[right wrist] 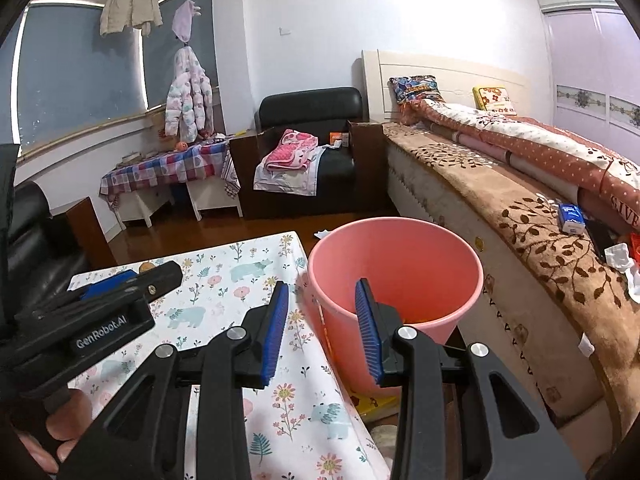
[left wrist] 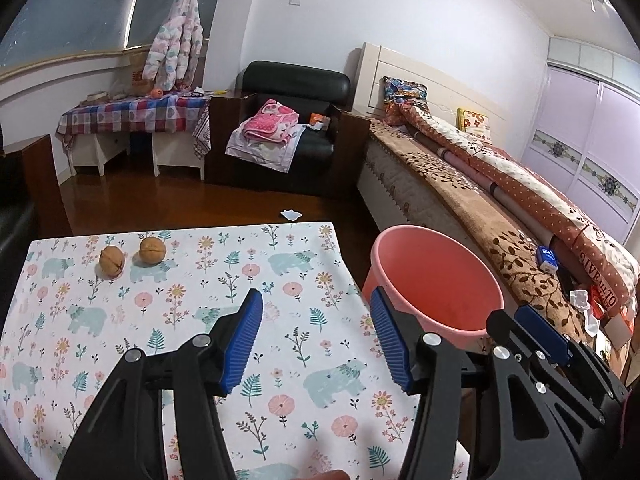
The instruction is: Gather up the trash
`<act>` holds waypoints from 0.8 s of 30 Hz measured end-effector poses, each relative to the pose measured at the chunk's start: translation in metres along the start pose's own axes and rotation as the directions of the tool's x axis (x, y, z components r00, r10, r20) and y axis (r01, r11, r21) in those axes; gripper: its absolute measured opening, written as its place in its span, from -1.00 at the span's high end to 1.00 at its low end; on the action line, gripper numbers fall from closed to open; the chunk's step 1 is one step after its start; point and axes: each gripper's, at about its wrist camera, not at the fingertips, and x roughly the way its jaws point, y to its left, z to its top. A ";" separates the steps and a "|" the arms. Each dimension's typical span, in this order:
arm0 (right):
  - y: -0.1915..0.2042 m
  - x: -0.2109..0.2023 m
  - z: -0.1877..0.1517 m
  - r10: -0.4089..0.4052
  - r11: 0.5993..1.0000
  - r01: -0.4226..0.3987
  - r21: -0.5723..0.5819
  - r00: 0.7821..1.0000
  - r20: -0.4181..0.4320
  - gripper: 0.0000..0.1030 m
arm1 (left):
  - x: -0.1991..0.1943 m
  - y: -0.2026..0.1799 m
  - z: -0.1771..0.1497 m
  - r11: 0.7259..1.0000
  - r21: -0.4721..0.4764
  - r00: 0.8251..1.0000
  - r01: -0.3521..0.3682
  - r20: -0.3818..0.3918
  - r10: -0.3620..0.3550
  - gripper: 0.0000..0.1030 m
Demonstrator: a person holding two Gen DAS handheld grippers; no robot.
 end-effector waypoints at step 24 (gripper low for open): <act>-0.015 0.003 -0.004 0.088 0.993 -0.088 0.073 0.996 0.004 0.32 | 0.003 -0.008 -0.005 1.000 0.025 1.000 -0.005 -0.017 0.005 -0.07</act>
